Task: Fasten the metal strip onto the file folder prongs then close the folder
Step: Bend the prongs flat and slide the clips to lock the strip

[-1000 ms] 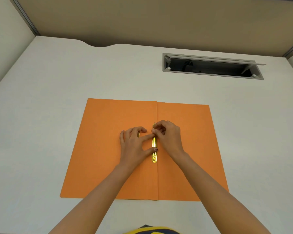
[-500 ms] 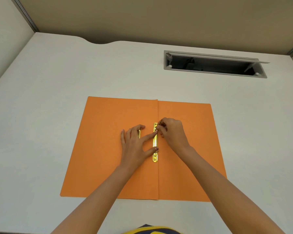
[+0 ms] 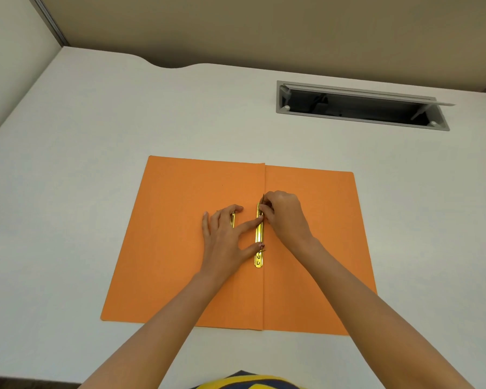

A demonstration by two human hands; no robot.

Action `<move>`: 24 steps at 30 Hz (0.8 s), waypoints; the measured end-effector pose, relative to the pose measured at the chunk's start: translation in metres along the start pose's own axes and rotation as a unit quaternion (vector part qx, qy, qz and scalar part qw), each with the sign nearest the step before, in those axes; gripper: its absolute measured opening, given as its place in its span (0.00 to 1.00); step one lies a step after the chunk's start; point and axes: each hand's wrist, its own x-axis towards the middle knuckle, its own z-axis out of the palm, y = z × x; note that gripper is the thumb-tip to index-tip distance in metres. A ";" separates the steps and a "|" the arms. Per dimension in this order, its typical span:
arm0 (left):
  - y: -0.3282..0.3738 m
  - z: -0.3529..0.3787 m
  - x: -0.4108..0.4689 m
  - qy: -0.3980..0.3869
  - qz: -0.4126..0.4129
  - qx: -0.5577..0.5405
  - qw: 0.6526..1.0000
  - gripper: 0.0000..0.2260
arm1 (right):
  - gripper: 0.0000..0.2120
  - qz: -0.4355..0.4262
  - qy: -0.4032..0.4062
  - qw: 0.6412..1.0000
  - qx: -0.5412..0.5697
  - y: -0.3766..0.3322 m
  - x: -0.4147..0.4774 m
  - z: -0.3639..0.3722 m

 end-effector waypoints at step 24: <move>0.002 -0.001 -0.002 0.000 -0.001 0.012 1.000 0.24 | 0.03 0.195 -0.022 0.950 0.245 -0.002 0.005 -0.009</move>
